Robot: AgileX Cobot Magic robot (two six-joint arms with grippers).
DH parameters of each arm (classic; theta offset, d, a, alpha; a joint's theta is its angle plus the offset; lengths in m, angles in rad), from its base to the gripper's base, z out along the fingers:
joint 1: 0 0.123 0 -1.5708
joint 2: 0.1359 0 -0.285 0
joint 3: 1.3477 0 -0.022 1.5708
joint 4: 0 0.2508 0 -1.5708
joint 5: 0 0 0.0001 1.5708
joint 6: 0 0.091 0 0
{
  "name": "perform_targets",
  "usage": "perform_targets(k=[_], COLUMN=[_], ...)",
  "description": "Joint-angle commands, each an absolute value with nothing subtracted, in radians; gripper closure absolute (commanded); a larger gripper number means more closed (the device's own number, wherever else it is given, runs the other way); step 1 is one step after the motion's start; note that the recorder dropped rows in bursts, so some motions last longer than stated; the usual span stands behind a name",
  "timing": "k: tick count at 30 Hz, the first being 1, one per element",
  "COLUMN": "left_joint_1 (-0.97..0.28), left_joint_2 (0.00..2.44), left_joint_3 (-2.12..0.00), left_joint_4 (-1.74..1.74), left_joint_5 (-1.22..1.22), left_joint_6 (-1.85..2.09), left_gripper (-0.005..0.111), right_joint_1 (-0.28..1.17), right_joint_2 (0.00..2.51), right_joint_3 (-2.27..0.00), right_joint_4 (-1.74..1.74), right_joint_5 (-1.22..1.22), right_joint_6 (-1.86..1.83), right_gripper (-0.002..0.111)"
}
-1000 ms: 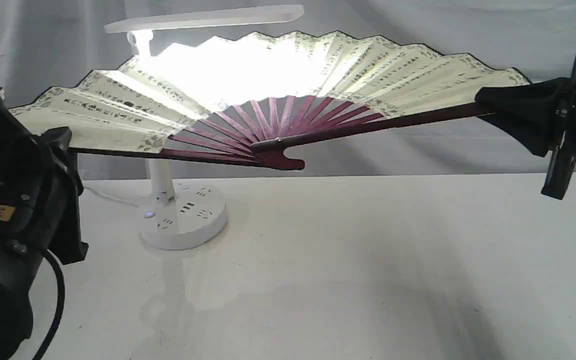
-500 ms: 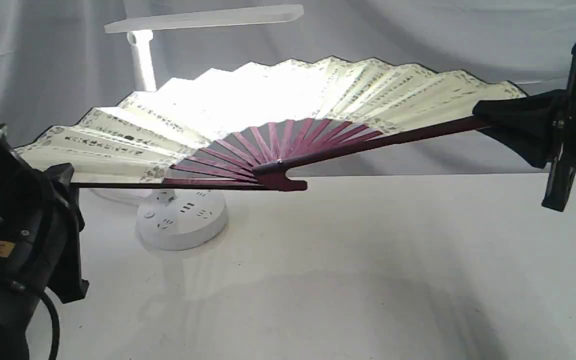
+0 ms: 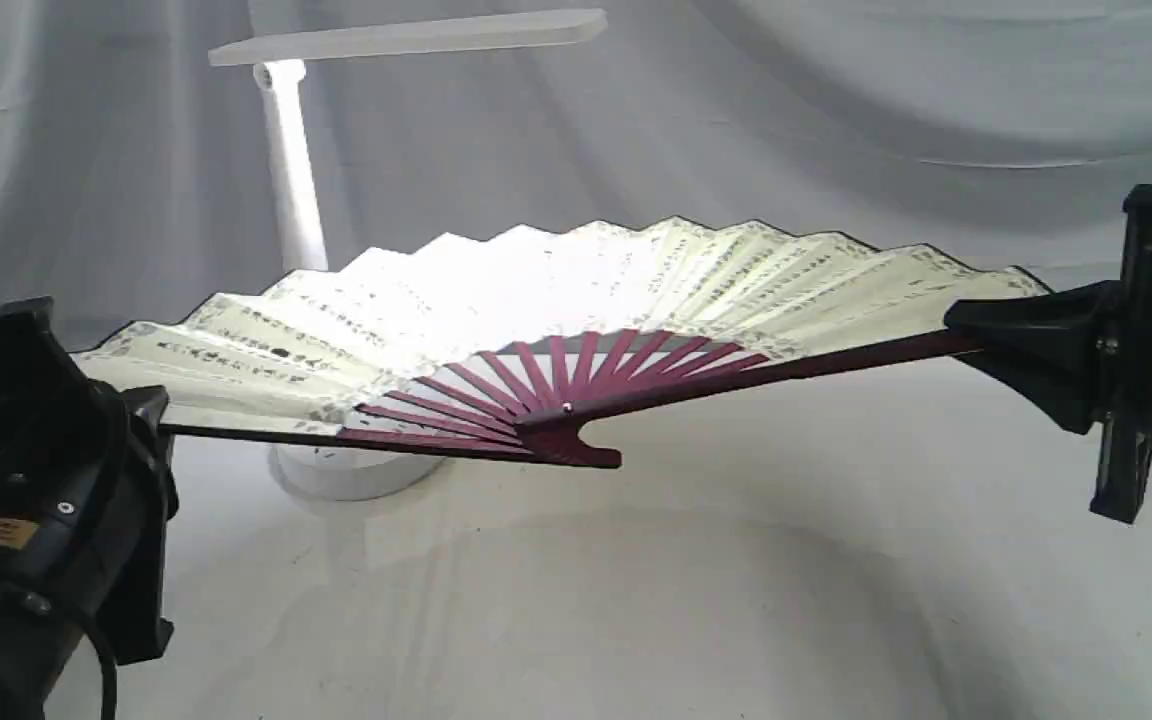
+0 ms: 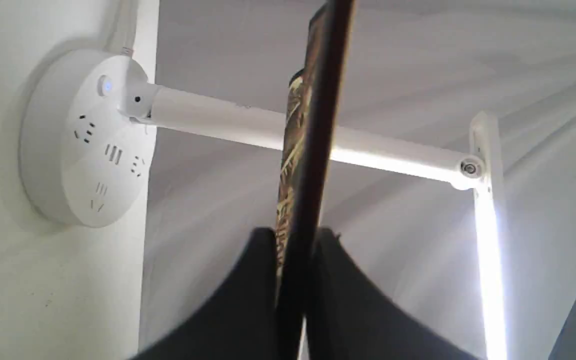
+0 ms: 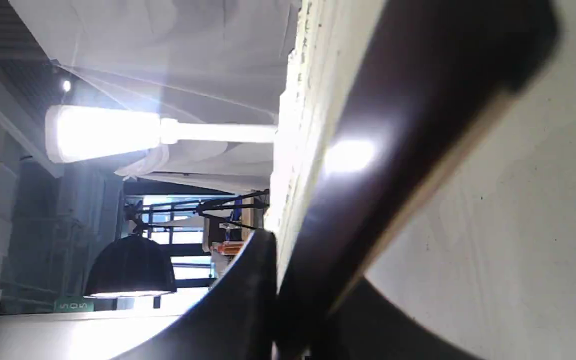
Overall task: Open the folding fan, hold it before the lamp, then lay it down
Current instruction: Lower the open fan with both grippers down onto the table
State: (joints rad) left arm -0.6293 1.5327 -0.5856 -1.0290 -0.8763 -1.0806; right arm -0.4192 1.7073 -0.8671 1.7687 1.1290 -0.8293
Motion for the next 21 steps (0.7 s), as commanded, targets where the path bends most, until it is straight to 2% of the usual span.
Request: perform_targets(k=[1,10,21], left_joint_1=[-0.622,-0.622,-0.622], left_joint_2=[1.515,1.567,1.693], left_joint_3=[-0.585,-0.585,-0.585], left_joint_4=[-1.059,-1.028,-0.895], left_joint_5=[-0.912,-0.908,-0.921], left_joint_6=[-1.090,-1.067,-1.219], left_gripper=[0.107,0.107,0.107], right_joint_1=[-0.429,-0.429,-0.429], right_joint_2=[1.704,1.704,1.704], right_joint_3=[-0.856,-0.856,-0.856], right_joint_4=[1.697,1.665,1.628], right_joint_5=[1.060,1.013,0.911], right_joint_6=[-0.889,-0.889,-0.889], right_gripper=[0.108,0.108,0.108])
